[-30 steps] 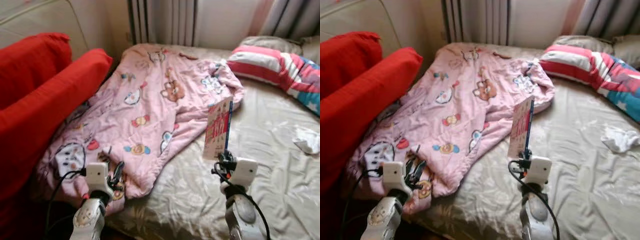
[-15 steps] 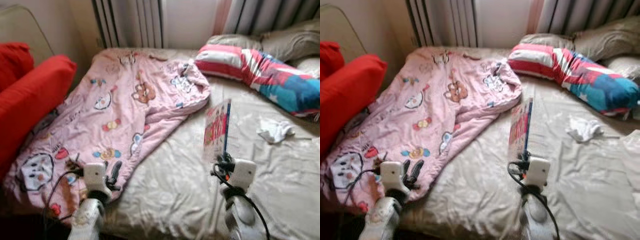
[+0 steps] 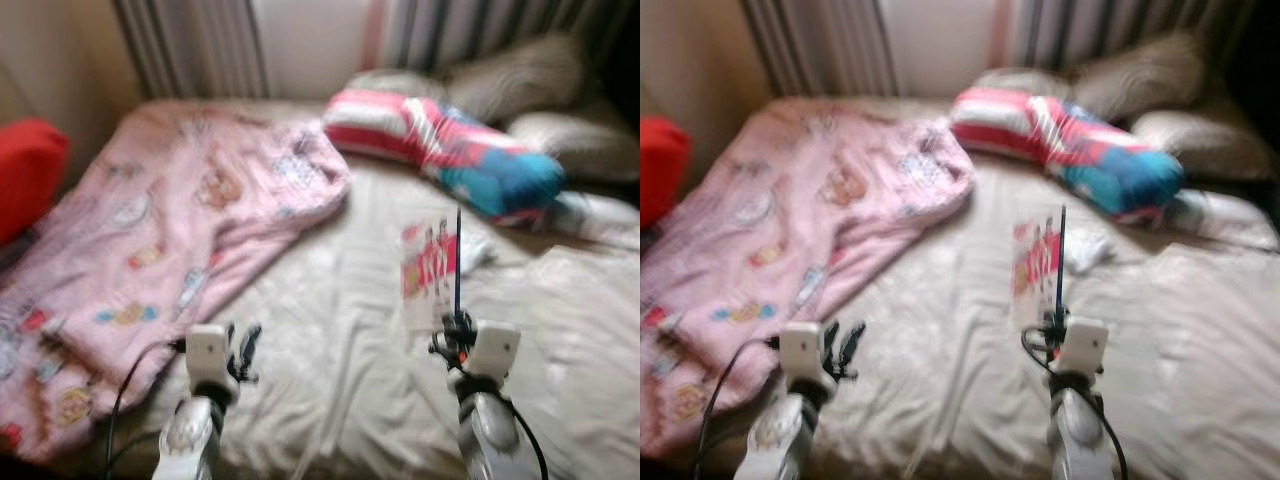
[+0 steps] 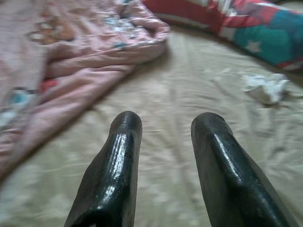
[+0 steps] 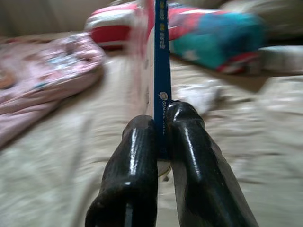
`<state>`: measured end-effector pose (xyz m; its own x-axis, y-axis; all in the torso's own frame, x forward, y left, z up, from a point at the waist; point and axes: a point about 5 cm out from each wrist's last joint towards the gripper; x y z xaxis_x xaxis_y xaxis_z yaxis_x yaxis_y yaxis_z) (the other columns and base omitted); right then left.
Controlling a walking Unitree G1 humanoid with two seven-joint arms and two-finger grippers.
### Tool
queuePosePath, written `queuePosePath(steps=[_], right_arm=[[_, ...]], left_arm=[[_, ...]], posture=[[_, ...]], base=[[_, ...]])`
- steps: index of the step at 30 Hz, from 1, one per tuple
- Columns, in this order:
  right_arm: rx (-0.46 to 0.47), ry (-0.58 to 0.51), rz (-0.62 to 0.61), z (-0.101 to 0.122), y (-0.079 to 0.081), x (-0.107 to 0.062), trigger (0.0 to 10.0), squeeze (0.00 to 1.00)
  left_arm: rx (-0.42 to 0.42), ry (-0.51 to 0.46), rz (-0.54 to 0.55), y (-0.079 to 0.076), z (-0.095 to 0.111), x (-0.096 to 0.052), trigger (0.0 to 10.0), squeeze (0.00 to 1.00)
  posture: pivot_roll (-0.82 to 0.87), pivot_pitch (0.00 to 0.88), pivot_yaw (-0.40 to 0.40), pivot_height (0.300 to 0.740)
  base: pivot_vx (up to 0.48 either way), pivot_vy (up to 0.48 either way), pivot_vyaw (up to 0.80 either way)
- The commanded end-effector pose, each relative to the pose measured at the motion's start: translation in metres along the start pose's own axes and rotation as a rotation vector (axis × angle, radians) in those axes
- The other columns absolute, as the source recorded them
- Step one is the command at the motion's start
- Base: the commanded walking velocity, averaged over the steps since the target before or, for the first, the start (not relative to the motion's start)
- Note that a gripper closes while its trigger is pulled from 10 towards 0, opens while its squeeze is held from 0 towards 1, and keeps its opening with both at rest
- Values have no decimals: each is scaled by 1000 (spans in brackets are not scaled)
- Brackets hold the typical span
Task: Clean up the room
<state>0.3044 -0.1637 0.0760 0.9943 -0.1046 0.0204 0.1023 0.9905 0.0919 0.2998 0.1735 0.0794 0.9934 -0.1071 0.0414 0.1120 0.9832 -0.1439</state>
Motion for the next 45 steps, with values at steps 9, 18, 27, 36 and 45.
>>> queuePosePath(steps=[9, 18, 27, 36, 45], right_arm=[[0, -41, 22, 7, 7, 2, 10000, 0], [-2, -34, 28, 5, 8, 1, 10000, 0], [-2, -29, 25, 3, 8, 1, 10000, 0], [1, -23, 15, 1, 6, 0, 10000, 0], [2, -16, 11, 1, 5, 0, 10000, 0]], left_arm=[[4, 18, 36, 10, -4, -6, 10000, 0], [-2, 20, 42, 11, -5, -6, 10000, 0], [-5, 22, 36, 10, -5, -7, 10000, 0], [-7, 27, 33, 10, -5, -6, 10000, 0], [-10, 28, 35, 10, -6, -6, 10000, 0]], posture=[[-32, 204, 19, 740], [-32, 203, 20, 740], [-33, 203, 20, 740], [-33, 203, 20, 740], [-34, 204, 19, 740]], base=[[0, -311, 0], [0, 0, 0], [0, 0, 0], [0, 0, 0], [0, 0, 0]])
Point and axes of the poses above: a point about 5 cm out from each wrist's last joint towards the gripper, its own x axis pointing out of the wrist towards the gripper, its own z axis along the axis of the wrist's last joint, y = z × x, and after that the axes turned 4 degrees about -x, right-handed
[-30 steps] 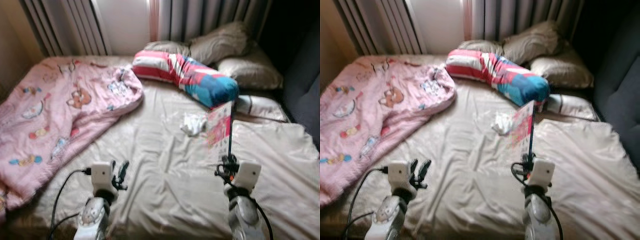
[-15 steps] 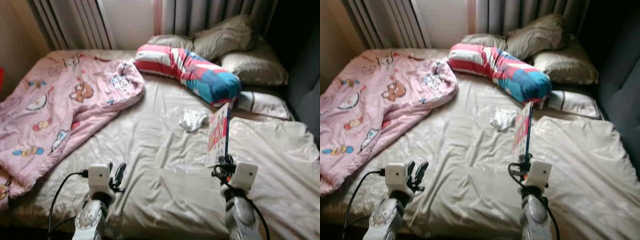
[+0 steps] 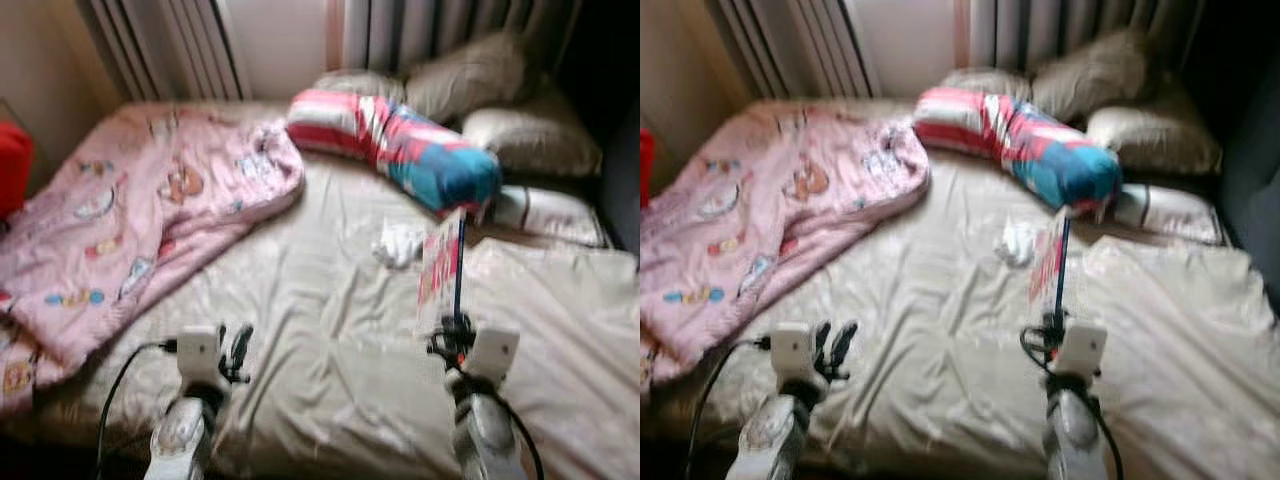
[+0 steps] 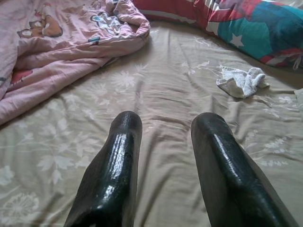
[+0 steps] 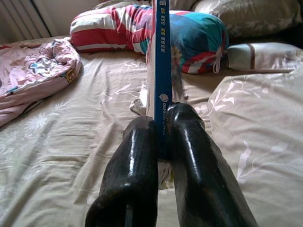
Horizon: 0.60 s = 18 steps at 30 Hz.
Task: Clean up the room
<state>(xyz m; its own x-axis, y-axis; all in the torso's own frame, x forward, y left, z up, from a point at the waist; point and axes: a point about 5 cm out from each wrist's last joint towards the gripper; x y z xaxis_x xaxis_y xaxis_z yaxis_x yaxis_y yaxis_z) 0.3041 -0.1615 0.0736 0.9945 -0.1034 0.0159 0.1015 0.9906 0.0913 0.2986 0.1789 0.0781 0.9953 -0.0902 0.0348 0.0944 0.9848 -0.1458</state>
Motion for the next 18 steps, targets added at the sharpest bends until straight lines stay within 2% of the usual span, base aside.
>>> queuePosePath(steps=[1, 2, 8, 16, 18], right_arm=[[4, -16, 11, 3, 3, 1, 10000, 0], [4, -16, 11, 3, 3, 1, 10000, 0], [6, -13, 17, 2, 4, 1, 10000, 0], [8, -14, 19, 3, 5, 1, 10000, 0], [21, -4, 23, 2, 6, 1, 10000, 0]], left_arm=[[-9, 24, 18, 4, -5, -4, 10000, 0], [-9, 24, 18, 4, -5, -4, 10000, 0], [-10, 27, 20, 5, -6, -5, 10000, 0], [-11, 26, 20, 5, -6, -4, 10000, 0], [-11, 27, 19, 5, -6, -4, 10000, 0]], posture=[[-34, 204, 19, 740], [-34, 204, 19, 740], [-37, 206, 18, 740], [-37, 205, 18, 740], [-36, 204, 18, 740]], base=[[0, 0, 0], [0, 0, 0], [0, 0, -775], [0, 0, 0], [0, 0, -781]])
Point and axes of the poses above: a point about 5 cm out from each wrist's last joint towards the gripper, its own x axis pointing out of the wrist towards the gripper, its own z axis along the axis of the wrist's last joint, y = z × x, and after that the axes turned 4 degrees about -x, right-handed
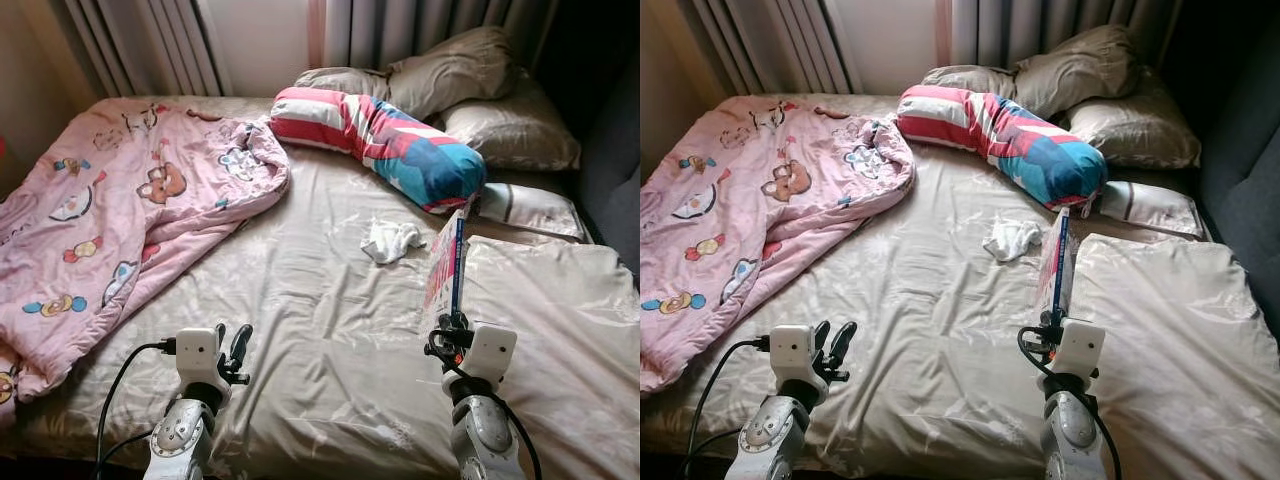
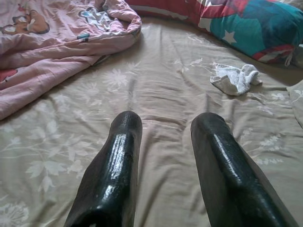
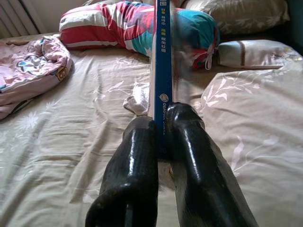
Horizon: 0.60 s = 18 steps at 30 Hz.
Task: Clean up the room
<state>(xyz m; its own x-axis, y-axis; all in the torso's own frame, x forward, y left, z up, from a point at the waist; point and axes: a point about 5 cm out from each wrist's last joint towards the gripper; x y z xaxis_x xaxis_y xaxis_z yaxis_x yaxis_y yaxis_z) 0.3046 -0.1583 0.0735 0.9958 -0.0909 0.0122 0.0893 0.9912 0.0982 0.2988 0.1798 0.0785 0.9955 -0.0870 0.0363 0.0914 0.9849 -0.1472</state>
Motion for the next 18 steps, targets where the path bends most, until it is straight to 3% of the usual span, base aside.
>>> queuePosePath(steps=[1, 11, 18], right_arm=[[15, -9, 12, 2, 3, 1, 10000, 0], [3, -7, 17, 2, 4, 1, 10000, 0], [-10, -16, 16, 3, 4, 1, 10000, 0]], left_arm=[[-9, 29, 16, 4, -7, -4, 10000, 0], [-1, 27, 15, 4, -6, -4, 10000, 0], [-3, 30, 12, 3, -7, -4, 10000, 0]], posture=[[-37, 204, 19, 740], [-36, 204, 20, 740], [-37, 202, 19, 740]], base=[[0, 0, -781], [0, -126, -752], [0, 0, 0]])
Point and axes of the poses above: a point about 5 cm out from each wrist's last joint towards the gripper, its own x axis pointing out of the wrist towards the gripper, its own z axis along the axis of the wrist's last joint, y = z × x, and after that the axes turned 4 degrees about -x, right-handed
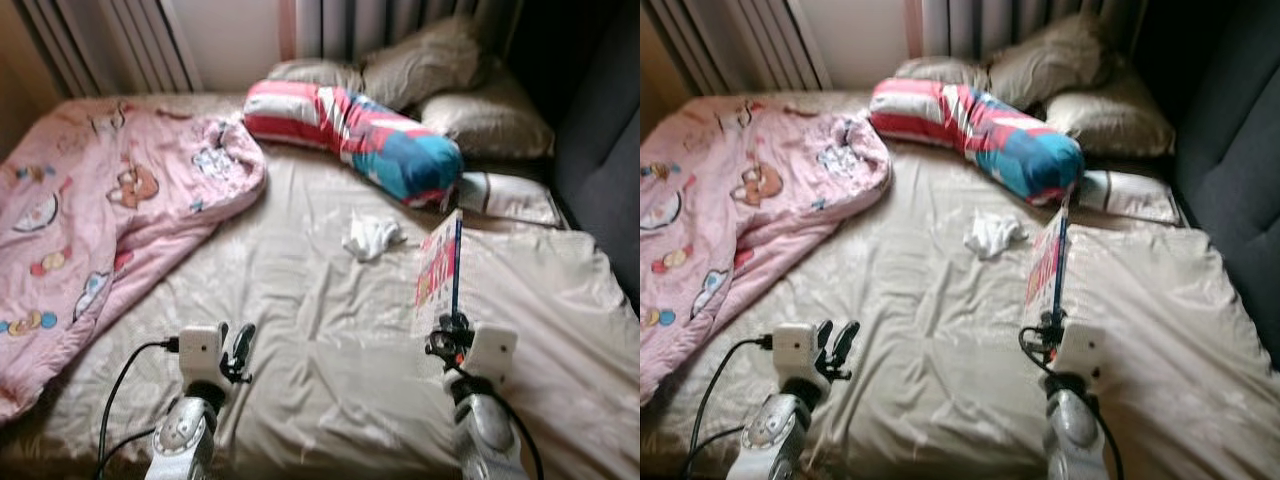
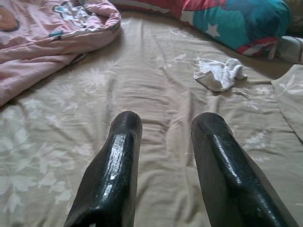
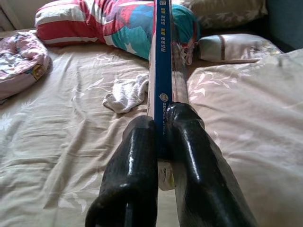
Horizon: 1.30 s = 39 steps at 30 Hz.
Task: Clean up the room
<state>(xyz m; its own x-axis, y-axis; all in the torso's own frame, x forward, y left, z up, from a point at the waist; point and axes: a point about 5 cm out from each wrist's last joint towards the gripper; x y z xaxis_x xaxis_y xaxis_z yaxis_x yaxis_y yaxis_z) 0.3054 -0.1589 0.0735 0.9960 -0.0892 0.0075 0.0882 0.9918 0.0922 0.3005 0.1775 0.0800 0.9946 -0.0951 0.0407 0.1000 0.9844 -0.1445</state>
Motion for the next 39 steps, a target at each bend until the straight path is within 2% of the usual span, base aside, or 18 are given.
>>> queuePosePath(steps=[1, 9, 11, 17, 39], right_arm=[[-5, -23, 18, 3, 5, 0, 10000, 0], [7, -14, 18, 2, 5, 0, 10000, 0], [5, -14, 20, 2, 5, 0, 10000, 0], [3, -14, 23, 2, 6, 0, 10000, 0], [-16, -30, 28, 3, 6, -1, 10000, 0]], left_arm=[[-6, 32, 20, 6, -7, -6, 10000, 0], [-12, 34, 21, 5, -8, -6, 10000, 0], [29, 37, 11, 5, -8, -6, 10000, 0], [-7, 32, 20, 4, -8, -5, 10000, 0], [-10, 32, 21, 5, -9, -5, 10000, 0]], posture=[[-36, 202, 19, 740], [-36, 201, 18, 740], [-37, 202, 19, 740], [-38, 201, 19, 740], [-44, 201, 21, 740]], base=[[0, 0, 0], [0, 0, -109], [0, -133, -784], [0, -384, -781], [0, 0, 0]])
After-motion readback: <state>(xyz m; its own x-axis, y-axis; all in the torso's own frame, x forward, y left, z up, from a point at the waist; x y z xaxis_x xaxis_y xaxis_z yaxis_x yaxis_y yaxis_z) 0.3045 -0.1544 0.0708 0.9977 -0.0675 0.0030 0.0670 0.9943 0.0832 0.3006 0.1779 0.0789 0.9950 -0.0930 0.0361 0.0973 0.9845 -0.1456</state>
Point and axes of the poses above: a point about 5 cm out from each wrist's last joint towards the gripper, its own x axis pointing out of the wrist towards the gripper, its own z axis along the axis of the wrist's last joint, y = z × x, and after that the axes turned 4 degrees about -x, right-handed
